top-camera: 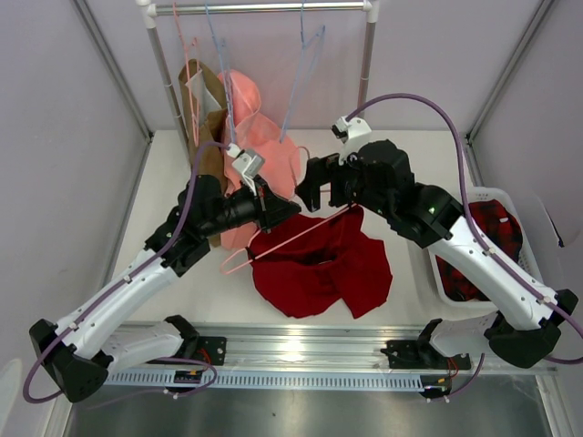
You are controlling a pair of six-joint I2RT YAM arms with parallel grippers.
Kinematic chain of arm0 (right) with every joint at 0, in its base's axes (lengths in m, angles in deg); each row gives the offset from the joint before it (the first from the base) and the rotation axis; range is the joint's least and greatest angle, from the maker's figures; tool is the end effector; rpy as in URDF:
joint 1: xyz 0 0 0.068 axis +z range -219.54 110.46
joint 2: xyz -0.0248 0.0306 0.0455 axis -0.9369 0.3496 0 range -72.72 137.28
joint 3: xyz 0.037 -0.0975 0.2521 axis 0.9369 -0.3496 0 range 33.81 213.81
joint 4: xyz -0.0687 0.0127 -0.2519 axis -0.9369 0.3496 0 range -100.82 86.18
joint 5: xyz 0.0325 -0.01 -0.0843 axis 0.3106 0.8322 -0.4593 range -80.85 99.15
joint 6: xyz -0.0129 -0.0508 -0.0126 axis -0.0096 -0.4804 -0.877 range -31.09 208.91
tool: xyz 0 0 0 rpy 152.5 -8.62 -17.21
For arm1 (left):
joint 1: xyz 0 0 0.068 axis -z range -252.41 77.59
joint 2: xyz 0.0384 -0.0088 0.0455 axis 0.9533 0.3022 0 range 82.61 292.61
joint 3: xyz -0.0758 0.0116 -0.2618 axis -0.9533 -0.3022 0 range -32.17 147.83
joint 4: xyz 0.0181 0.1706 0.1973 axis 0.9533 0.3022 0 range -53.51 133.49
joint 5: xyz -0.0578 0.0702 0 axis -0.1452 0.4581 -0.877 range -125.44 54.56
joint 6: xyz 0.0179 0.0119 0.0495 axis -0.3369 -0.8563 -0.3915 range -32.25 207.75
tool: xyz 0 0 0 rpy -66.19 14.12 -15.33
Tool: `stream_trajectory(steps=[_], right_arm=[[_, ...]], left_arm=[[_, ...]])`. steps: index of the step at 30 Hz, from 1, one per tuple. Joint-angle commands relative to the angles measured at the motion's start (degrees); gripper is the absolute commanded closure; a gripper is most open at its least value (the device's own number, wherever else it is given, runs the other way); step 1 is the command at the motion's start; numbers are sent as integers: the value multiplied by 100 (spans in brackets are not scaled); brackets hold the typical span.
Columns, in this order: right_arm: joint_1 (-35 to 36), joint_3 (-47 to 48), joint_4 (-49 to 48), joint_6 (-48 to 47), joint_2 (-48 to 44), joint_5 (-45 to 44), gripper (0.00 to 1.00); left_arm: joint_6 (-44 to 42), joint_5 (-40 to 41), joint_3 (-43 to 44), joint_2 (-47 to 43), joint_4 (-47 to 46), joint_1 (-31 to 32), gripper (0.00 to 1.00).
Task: Place the skirt on the hanger
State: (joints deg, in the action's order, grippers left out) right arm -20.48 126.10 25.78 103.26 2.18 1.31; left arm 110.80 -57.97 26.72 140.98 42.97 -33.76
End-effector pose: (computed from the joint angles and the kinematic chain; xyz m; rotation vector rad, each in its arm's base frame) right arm 0.1807 0.2009 0.4630 -0.4908 1.8885 0.6143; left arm 0.1730 -0.1556 0.3894 0.5549 1.7107 -1.1208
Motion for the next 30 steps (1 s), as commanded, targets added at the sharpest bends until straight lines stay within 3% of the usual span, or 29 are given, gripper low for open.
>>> stream_trajectory(steps=[1,12,16,22,30], right_arm=[[-116,-62,120,-108,-238,-448,1],[-423,131,260,155,-238,-526,1],[-966,333,418,436,-46,-228,1],[-1179,1219,681,490,683,-121,3],[-1188,1599,743,534,1089,-95,9]], left_arm=[[182,661,61,-326,143,-138,100],[507,1513,508,-511,1311,-552,100],[490,2425,948,-441,2014,-578,100],[508,2832,1518,-230,2216,-631,100],[692,3544,2538,701,2165,-736,100]])
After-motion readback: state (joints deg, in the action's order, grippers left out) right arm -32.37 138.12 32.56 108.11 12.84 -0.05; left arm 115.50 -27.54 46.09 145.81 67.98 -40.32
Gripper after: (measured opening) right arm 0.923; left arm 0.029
